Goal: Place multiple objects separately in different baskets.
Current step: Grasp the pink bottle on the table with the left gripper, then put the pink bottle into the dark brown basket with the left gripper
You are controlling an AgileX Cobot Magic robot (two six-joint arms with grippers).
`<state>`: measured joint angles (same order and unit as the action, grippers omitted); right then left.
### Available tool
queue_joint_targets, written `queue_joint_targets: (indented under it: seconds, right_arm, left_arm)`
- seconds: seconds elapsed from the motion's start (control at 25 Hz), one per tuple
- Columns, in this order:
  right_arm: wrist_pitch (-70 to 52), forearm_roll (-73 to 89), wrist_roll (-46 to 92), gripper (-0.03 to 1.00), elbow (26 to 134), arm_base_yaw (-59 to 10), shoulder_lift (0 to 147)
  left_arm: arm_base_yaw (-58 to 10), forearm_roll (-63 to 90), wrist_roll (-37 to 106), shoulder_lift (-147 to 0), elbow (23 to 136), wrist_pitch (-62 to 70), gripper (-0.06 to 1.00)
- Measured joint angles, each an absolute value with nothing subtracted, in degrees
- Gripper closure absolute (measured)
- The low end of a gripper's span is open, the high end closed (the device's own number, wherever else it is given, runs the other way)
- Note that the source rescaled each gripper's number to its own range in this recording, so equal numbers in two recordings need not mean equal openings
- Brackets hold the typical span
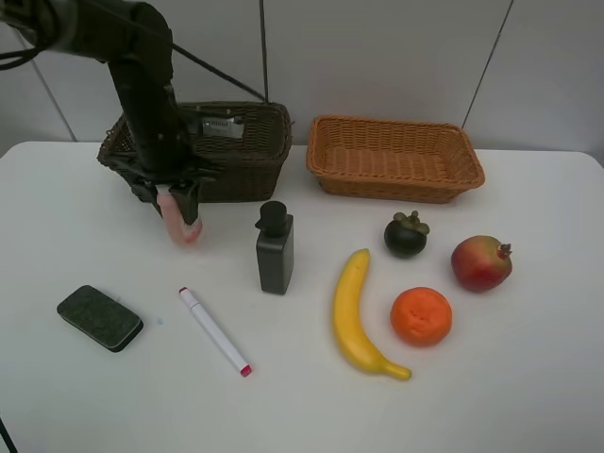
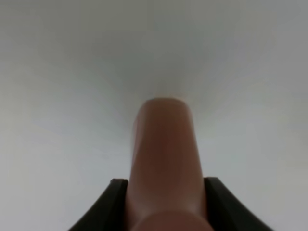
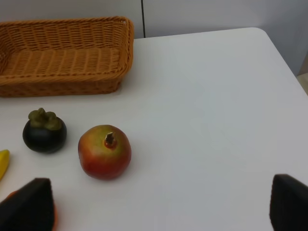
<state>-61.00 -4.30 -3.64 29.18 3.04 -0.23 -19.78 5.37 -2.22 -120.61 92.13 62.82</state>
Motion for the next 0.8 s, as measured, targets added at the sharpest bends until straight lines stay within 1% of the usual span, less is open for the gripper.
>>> queue_joint_targets:
  seconds: [0.2,0.36,0.44,0.72,0.76,0.8]
  right_arm:
    - [-61.00,-4.30,-3.64,-0.02,29.18,3.04,-0.23]
    - [-61.00,-4.30,-3.64,-0.02,29.18,3.04,-0.23]
    - [-61.00,-4.30,-3.64,-0.02,29.18,3.04,-0.23]
    - [-61.00,-4.30,-3.64,-0.02,29.18,3.04,-0.23]
    - [-61.00,-4.30,-3.64,-0.02,29.18,3.04,-0.23]
    - [-61.00,-4.30,-3.64,-0.02,29.18,3.04,-0.23]
  left_arm:
    - [-19.78,7.61,-3.60,-117.34,106.39,65.99,0.69]
    - [-19.78,4.54,-7.92,-118.94,114.65,64.77,0.69]
    - [-19.78,2.84,-9.68,-120.81,116.27,62.90,0.69]
    - [-19.34,0.00,-13.55,-128.89,116.37,54.19,0.69]
    - [-19.34,0.00,-13.68,-129.51,116.37,53.70,0.68]
    - [-19.34,0.00,-14.05,-130.05,116.37,53.64,0.64]
